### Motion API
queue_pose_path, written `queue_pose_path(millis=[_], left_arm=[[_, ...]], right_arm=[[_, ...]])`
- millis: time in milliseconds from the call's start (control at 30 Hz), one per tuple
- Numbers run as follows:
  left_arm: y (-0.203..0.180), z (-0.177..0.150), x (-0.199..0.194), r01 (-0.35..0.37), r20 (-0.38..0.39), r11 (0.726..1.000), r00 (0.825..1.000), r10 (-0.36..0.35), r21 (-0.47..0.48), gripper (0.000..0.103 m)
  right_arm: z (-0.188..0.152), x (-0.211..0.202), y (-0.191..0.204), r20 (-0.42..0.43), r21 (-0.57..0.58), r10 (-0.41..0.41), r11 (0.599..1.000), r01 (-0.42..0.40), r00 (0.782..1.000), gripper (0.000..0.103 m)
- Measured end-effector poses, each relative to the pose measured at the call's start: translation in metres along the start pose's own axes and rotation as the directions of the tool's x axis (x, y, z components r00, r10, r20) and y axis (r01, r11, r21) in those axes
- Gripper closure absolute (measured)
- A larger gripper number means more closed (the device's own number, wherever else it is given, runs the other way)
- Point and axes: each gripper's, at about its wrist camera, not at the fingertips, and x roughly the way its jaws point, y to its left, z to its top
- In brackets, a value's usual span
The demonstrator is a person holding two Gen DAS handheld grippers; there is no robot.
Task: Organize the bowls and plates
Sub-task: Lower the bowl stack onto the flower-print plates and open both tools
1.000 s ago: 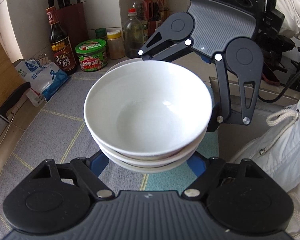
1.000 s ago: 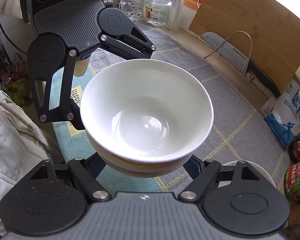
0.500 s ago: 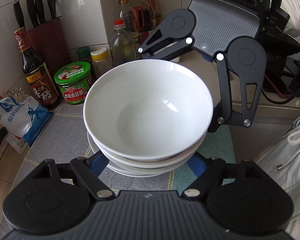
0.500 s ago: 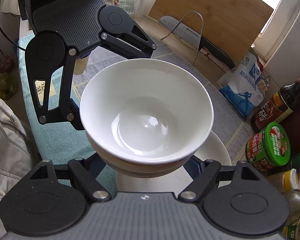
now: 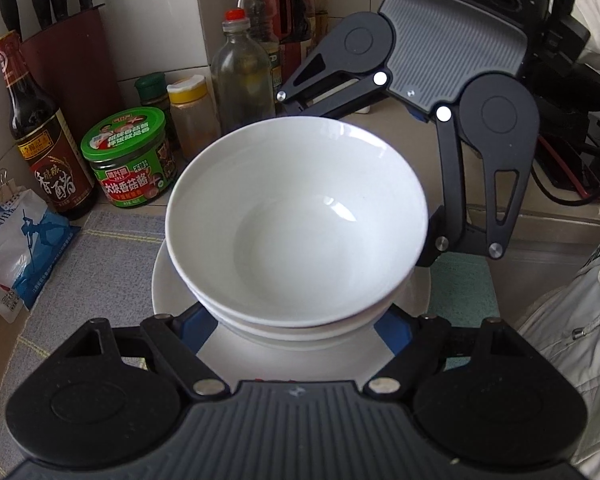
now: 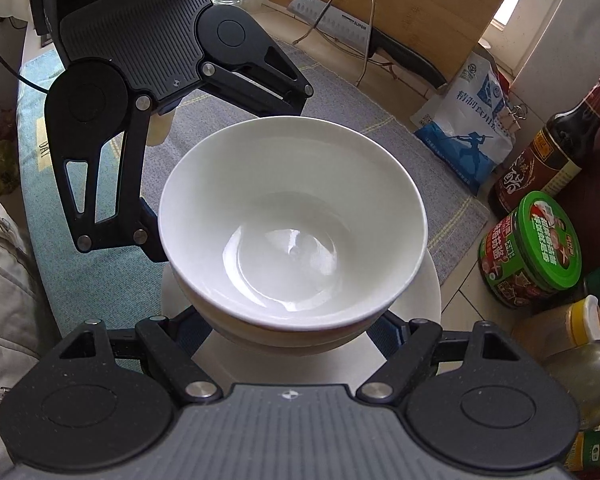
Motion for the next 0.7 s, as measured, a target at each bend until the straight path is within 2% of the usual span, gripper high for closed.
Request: queue_pose_path(millis=[367, 533, 700], left_arm=[[0.006, 0.003, 0.010, 0.014, -0.011, 1.000, 1.000, -0.014, -0.021, 0.020], [0.009, 0.002, 0.009, 0.022, -0.010, 0.999, 1.000, -0.022, -0.045, 0.019], [0.006, 0.002, 0.008, 0.000, -0.006, 0.999, 1.000, 0.000, -0.040, 0.019]], right_arm=[[-0.004, 0.006, -0.011, 0.011, 0.027, 0.046, 0.999, -0.046, 0.999, 0.017], [-0.005, 0.006, -0.013, 0.019, 0.031, 0.045, 0.999, -0.045, 0.999, 0.016], [-0.006, 0.005, -0.011, 0.028, 0.028, 0.035, 0.999, -0.036, 0.999, 0.014]])
